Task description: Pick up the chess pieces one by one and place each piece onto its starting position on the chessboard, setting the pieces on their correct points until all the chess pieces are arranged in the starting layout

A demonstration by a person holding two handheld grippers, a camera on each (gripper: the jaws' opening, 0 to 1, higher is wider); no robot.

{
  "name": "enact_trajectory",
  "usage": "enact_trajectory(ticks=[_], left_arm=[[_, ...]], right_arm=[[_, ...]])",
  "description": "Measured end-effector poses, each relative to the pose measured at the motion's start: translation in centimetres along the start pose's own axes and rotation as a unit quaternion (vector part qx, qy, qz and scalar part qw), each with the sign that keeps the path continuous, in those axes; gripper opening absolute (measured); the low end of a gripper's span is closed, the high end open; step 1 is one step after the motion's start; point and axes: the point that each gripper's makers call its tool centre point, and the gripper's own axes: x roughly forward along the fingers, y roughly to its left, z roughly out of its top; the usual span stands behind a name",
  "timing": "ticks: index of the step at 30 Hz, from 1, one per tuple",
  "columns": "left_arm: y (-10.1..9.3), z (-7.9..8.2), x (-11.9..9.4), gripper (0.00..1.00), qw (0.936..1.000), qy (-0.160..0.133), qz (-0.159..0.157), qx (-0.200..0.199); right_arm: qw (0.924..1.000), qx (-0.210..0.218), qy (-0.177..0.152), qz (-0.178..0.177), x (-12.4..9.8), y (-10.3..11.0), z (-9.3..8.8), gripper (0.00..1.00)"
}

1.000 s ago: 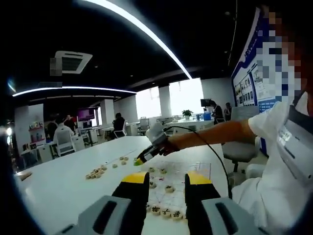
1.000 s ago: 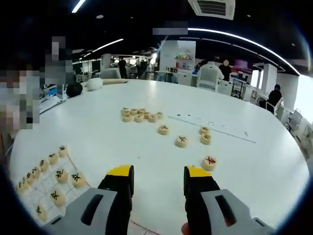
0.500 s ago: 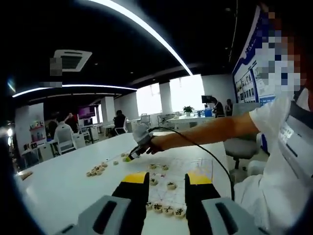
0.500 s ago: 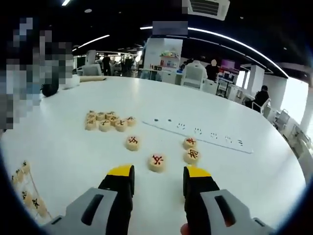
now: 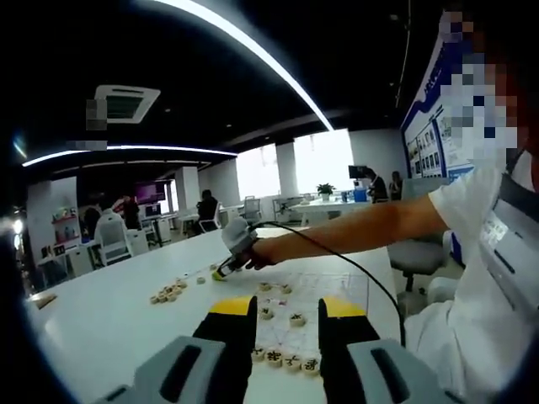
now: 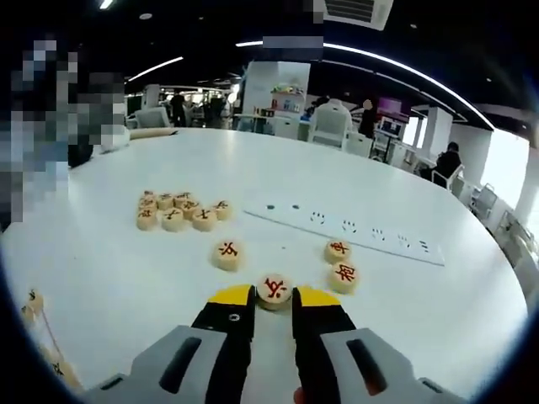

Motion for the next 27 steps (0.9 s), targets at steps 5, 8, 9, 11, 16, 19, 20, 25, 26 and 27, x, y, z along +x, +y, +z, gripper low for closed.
enact_trajectory(ticks=[5, 8, 9, 11, 16, 19, 20, 25, 26, 27], left_arm=[[-0.1, 0.1, 0.0, 0.31, 1.0, 0.0, -0.001, 0.001], [0.0, 0.1, 0.0, 0.31, 1.0, 0.0, -0.001, 0.0], [0.0, 0.1, 0.0, 0.31, 1.0, -0.001, 0.0, 0.0], [0.0, 0.1, 0.1, 0.31, 1.0, -0.001, 0.001, -0.001], [-0.1, 0.2, 0.0, 0.31, 1.0, 0.0, 0.001, 0.0], [-0.2, 0.4, -0.1, 0.31, 1.0, -0.003, 0.002, 0.001], [-0.2, 0.4, -0.2, 0.31, 1.0, -0.004, 0.002, 0.001], [-0.3, 0.5, -0.2, 0.31, 1.0, -0.005, 0.002, 0.002], [-0.4, 0.6, -0.2, 0.31, 1.0, -0.006, 0.0, 0.004], [-0.5, 0.6, -0.2, 0.31, 1.0, -0.006, -0.002, 0.005]], right_arm=[[1.0, -0.004, 0.0, 0.003, -0.4, -0.2, 0.1, 0.19], [0.9999, -0.001, -0.009, 0.008, -1.1, -0.3, 0.7, 0.19], [0.9999, 0.001, -0.012, 0.01, -1.4, -0.4, 0.9, 0.19], [0.9997, 0.0, -0.018, 0.018, -2.2, -0.5, 1.2, 0.19], [0.9983, 0.019, -0.027, 0.048, -4.5, 0.3, 1.0, 0.19], [0.9963, 0.017, -0.043, 0.072, -6.5, 1.3, 0.5, 0.19], [0.9959, 0.013, -0.041, 0.079, -7.2, 1.6, -0.1, 0.19], [0.9874, 0.002, -0.074, 0.14, -12.4, 4.5, -1.7, 0.19], [0.9842, 0.006, -0.082, 0.157, -13.8, 5.2, -2.0, 0.19], [0.9822, -0.001, -0.085, 0.168, -14.9, 5.6, -2.3, 0.19]])
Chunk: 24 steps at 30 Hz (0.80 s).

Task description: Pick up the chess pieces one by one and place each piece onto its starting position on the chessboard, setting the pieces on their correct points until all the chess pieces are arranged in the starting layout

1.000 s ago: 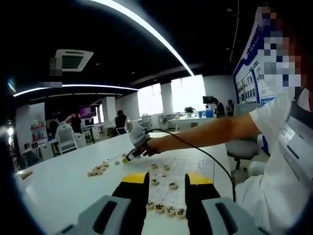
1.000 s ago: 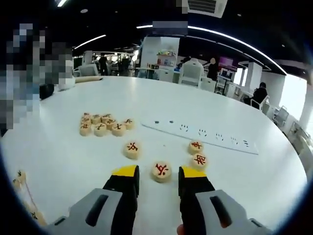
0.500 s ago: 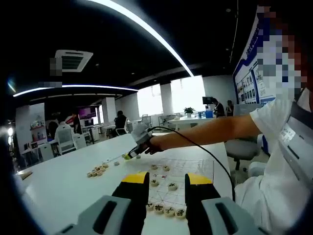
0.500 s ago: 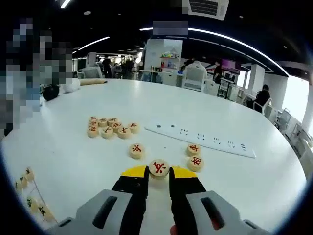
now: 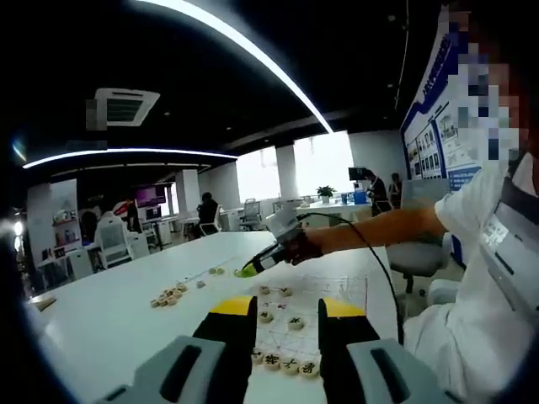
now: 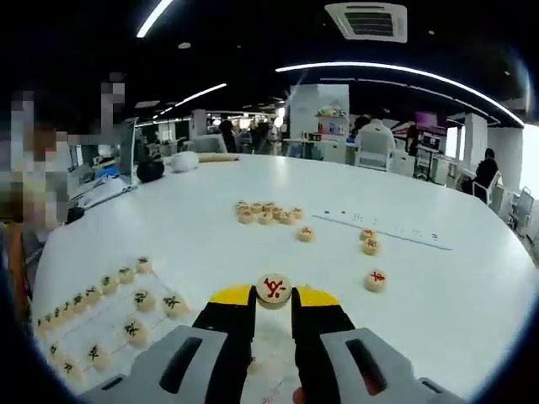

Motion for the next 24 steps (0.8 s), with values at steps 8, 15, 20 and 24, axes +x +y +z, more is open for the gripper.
enact_trajectory(ticks=[8, 15, 20, 24], left_arm=[[-0.5, 0.1, 0.3, 0.31, 1.0, 0.0, -0.006, 0.001], [-1.0, 0.4, 0.3, 0.31, 0.9999, -0.005, -0.015, 0.003], [-1.0, 0.2, 0.0, 0.3, 0.9999, -0.002, -0.016, 0.003], [-1.0, 0.4, -0.3, 0.3, 0.9999, -0.005, -0.015, 0.002]], right_arm=[[0.9984, -0.019, 0.005, 0.054, -5.7, 4.1, -2.3, 0.19], [0.9943, -0.04, 0.033, 0.093, -8.6, 6.8, -5.3, 0.19], [0.9893, -0.061, 0.061, 0.118, -9.4, 8.8, -7.5, 0.19], [0.9883, -0.075, 0.063, 0.117, -9.6, 8.8, -7.5, 0.19]])
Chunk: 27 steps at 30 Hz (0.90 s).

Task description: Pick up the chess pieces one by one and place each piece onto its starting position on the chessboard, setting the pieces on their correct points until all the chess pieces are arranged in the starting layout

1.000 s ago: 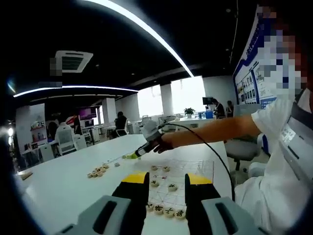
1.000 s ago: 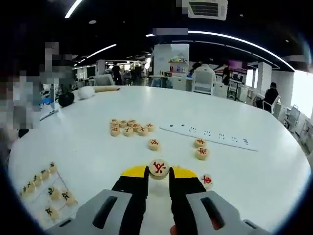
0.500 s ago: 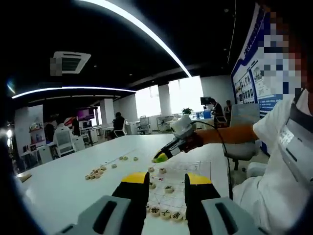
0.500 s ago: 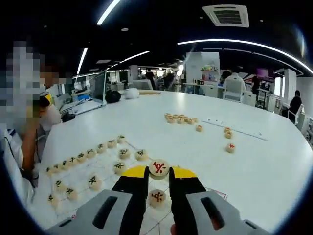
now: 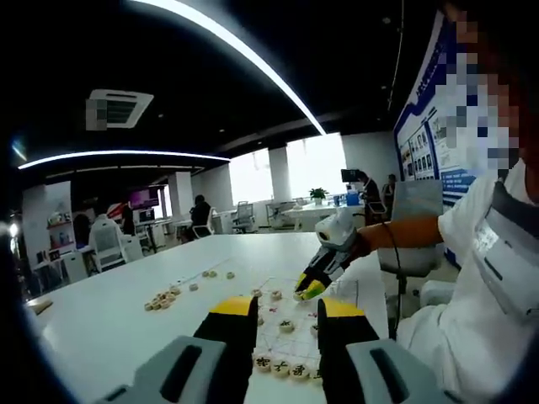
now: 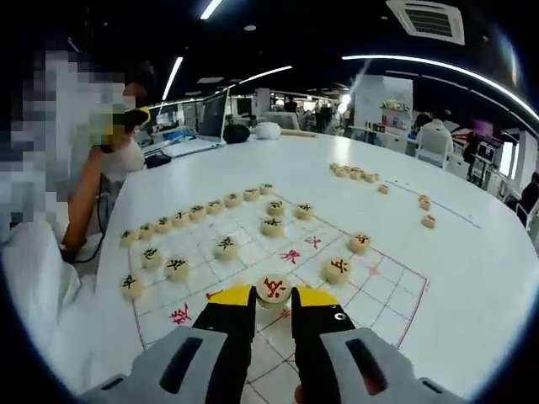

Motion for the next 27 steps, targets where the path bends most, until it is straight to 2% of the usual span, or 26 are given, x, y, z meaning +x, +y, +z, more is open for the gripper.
enact_trajectory(ticks=[4, 12, 14, 15, 17, 18, 22, 27], left_arm=[[0.0, -0.1, 0.0, 0.3, 1.0, 0.0, 0.001, 0.0], [-0.1, -0.2, 0.2, 0.3, 1.0, 0.001, -0.002, -0.002], [-0.1, -0.2, 0.2, 0.3, 1.0, 0.001, -0.002, -0.002], [-0.1, -0.2, 0.2, 0.3, 1.0, 0.001, -0.002, -0.002], [0.0, -0.1, 0.2, 0.3, 1.0, 0.0, -0.002, -0.003], [0.0, -0.1, 0.2, 0.3, 1.0, 0.001, -0.002, -0.003], [-0.1, -0.2, 0.3, 0.3, 1.0, 0.001, -0.003, -0.003], [0.0, -0.2, 0.3, 0.3, 1.0, 0.002, -0.005, -0.004]], right_arm=[[0.9998, 0.005, 0.01, -0.014, 0.0, -1.1, -0.8, 0.19], [0.9997, 0.017, 0.016, -0.011, 0.3, -1.1, -1.8, 0.19], [0.9996, 0.018, 0.017, -0.013, 0.3, -1.2, -1.9, 0.24], [0.9995, 0.022, 0.019, -0.013, 0.2, -1.3, -1.8, 0.3], [0.9995, 0.028, 0.012, -0.01, 0.1, -1.3, -1.4, 0.45], [0.9995, 0.031, 0.007, -0.008, -0.1, -1.2, -1.1, 0.47], [0.9981, 0.052, -0.028, -0.015, -0.7, -1.9, 0.9, 0.48], [0.9976, 0.053, -0.034, -0.031, -0.7, -2.8, 1.6, 0.47]])
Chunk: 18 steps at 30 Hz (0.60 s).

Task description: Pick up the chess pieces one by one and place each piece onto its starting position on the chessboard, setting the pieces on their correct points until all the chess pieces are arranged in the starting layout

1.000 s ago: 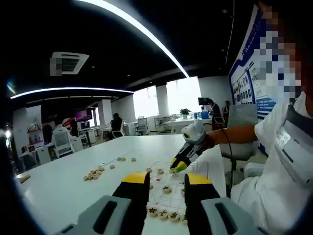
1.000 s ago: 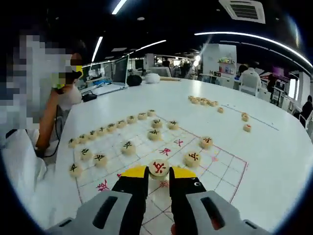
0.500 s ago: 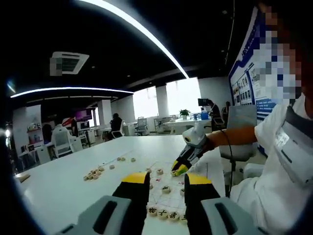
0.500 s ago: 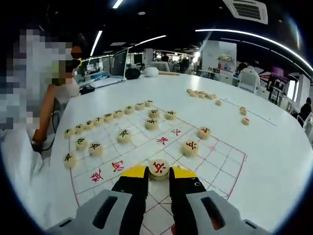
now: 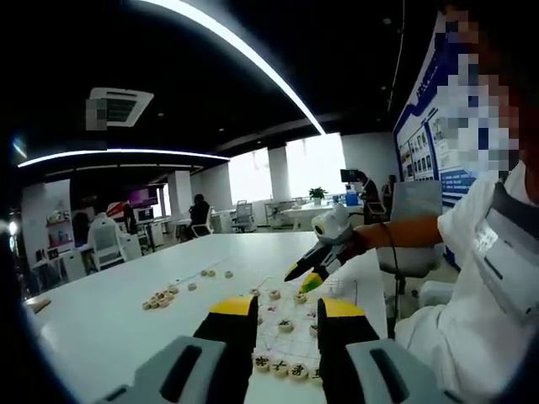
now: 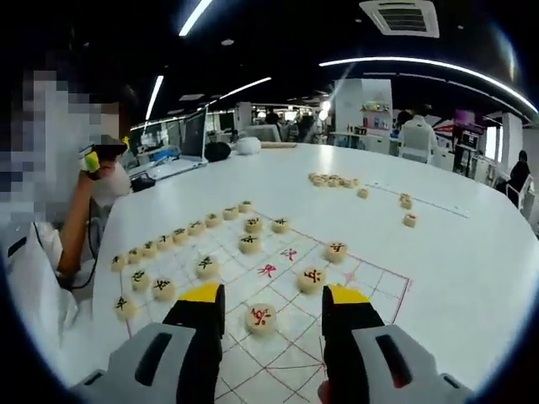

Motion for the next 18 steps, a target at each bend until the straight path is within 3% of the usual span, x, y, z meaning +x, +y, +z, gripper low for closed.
enact_trajectory(ticks=[3, 8, 18], left_arm=[[0.1, 0.0, -0.1, 0.3, 1.0, -0.001, 0.002, -0.002], [0.3, 0.1, -0.1, 0.3, 1.0, -0.004, 0.003, -0.006], [0.7, 0.1, -0.4, 0.3, 0.9999, -0.007, 0.008, -0.01]], right_arm=[[0.999, 0.026, -0.022, -0.028, 0.3, -1.1, 1.2, 0.46], [0.9972, 0.028, -0.04, -0.056, 1.4, -2.7, 3.6, 0.45], [0.9923, 0.035, -0.031, -0.115, 5.2, -7.6, 4.6, 0.43]])
